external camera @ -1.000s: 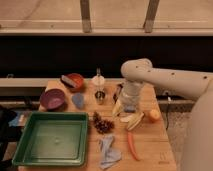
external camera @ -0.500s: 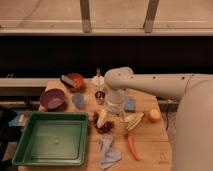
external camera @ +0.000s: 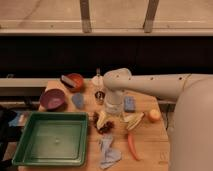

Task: Place grapes in plastic cup

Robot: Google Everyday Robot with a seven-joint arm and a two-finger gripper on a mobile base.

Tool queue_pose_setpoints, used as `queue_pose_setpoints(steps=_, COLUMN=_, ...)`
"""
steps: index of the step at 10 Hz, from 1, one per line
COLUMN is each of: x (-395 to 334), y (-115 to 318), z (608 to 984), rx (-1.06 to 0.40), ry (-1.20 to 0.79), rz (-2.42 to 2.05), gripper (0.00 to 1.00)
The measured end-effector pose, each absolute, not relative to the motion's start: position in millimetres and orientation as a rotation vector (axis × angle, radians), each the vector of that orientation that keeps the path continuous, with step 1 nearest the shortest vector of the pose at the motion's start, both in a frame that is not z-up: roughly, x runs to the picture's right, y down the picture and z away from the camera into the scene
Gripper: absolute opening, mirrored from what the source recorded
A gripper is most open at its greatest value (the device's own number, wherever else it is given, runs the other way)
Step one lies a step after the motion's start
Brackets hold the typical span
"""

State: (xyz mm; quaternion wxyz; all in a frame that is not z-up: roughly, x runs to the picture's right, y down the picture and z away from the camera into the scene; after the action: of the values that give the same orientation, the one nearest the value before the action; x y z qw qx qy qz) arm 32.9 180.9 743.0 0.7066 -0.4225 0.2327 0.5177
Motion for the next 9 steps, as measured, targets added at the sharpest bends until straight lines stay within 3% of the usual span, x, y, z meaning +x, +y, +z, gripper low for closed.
queue_pose_setpoints(steps=9, x=9.9, y=194.0, z=797.4, rx=-0.888, ry=0.504, rz=1.089, gripper=0.80)
